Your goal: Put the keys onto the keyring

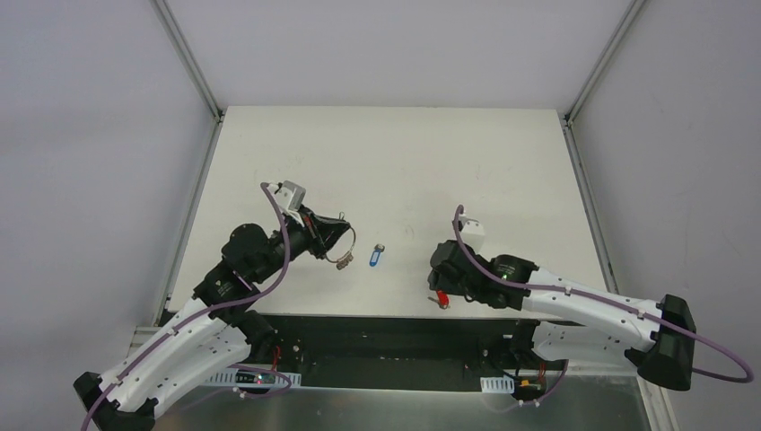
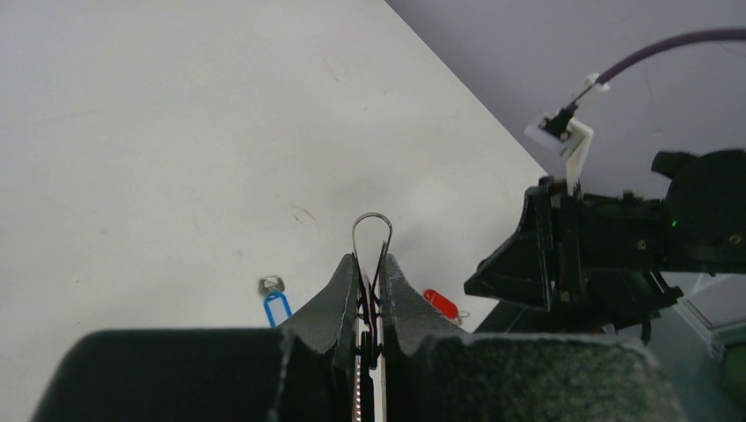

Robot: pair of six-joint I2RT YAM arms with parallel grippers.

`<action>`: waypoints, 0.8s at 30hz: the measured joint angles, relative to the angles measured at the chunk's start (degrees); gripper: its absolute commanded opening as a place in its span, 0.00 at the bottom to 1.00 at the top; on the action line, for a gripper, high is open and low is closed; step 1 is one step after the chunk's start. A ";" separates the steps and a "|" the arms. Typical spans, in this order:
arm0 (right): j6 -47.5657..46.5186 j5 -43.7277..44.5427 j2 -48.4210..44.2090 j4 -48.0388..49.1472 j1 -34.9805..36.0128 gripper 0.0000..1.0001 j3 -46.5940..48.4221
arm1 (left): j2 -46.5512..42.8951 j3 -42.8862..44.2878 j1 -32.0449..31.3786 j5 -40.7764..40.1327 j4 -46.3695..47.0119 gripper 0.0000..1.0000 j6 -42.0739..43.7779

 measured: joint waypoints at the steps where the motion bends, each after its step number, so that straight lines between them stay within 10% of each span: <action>1: -1.09 -0.09 0.00 -0.33 -0.04 0.45 1.90 | 0.17 0.50 0.00 1.01 -0.52 0.00 -0.07; 24: -19.08 -19.89 9.94 4.90 -0.09 0.41 36.79 | -0.17 5.57 0.00 17.51 -8.13 0.00 0.15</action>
